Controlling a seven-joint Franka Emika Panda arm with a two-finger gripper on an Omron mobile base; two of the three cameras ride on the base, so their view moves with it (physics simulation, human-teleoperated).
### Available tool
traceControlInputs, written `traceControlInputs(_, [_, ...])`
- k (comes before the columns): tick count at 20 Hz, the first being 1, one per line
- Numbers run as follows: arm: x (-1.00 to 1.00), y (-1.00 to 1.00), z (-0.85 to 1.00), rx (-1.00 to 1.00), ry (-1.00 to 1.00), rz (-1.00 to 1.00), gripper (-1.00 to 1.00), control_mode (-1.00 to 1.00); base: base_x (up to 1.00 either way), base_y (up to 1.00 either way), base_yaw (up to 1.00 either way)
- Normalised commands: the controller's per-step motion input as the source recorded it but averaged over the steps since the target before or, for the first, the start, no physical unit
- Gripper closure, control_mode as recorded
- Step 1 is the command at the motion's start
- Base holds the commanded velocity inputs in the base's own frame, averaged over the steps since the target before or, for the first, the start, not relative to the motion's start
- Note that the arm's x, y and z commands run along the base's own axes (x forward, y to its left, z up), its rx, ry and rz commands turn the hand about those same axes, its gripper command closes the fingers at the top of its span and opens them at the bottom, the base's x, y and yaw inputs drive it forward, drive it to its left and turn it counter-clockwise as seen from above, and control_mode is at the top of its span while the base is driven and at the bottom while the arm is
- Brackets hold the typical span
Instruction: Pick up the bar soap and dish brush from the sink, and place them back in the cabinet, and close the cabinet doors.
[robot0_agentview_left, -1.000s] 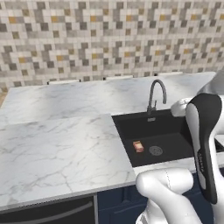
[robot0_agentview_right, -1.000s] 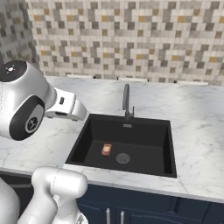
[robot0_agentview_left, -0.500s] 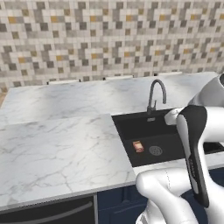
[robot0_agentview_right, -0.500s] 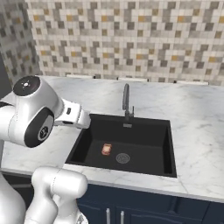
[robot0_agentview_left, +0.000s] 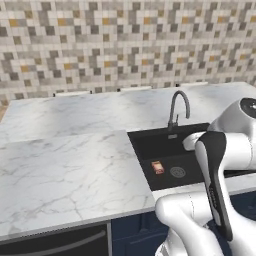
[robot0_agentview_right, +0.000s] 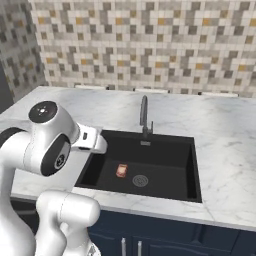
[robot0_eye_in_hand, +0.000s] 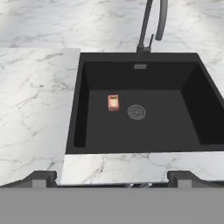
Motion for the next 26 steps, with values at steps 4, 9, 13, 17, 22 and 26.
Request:
traceControlInputs(4, [0.28,0.00,-0.34,0.00,0.00,0.01,-1.00,-1.00,0.00,0.00,0.00])
traceControlInputs(9, [0.39,0.00,-0.36,0.00,0.00,0.00,-1.00,-1.00,0.00,0.00,0.00])
traceControlInputs(13, [0.43,0.00,-0.36,0.00,0.01,0.00,-1.00,-1.00,0.00,0.00,0.00])
traceControlInputs(17, [0.42,0.00,-0.36,0.00,0.02,0.00,-1.00,-1.00,0.00,0.00,0.00])
traceControlInputs(22, [0.37,0.00,-0.28,0.00,0.00,0.01,-1.00,-1.00,0.00,0.00,0.00])
traceControlInputs(26, [0.35,-0.01,-0.26,0.00,0.00,0.02,-1.00,-1.00,0.00,0.00,0.00])
